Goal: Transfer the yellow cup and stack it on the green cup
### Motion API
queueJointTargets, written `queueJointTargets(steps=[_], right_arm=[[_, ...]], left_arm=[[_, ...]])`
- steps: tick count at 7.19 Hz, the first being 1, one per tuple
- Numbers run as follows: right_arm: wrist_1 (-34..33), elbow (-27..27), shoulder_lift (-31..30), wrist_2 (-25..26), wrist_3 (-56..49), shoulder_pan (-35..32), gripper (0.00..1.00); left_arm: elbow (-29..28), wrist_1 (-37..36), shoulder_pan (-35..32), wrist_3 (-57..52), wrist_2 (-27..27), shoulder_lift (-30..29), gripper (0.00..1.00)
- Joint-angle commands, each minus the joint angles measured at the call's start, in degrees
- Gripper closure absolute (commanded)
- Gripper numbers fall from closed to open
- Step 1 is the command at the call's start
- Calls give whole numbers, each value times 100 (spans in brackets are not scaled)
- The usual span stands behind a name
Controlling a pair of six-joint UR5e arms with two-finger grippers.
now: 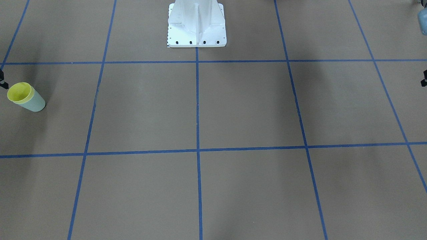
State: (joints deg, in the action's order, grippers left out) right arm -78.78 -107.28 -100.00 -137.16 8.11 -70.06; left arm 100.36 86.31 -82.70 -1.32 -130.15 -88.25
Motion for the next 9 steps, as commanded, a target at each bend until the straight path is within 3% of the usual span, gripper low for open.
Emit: queueJointTargets(steps=[1,2,5,7,9], right_arm=[[3,-21,67,75,33,-112,1],[-75,75,285,406,15,-340,3],[-459,629,463,453,-702,-1525,1],[-1442,638,542,715,-758,-1661,0],[-1596,559,594,937,-767,-1660,0]], left_arm=[[-7,-9,0,0,7,9,0],[-42,-9,0,0,-2,9,0],[-16,18,0,0,-11,159,0],[-16,-8,0,-9,-11,159,0],[19,-654,-131,-26,-11,-16,0]])
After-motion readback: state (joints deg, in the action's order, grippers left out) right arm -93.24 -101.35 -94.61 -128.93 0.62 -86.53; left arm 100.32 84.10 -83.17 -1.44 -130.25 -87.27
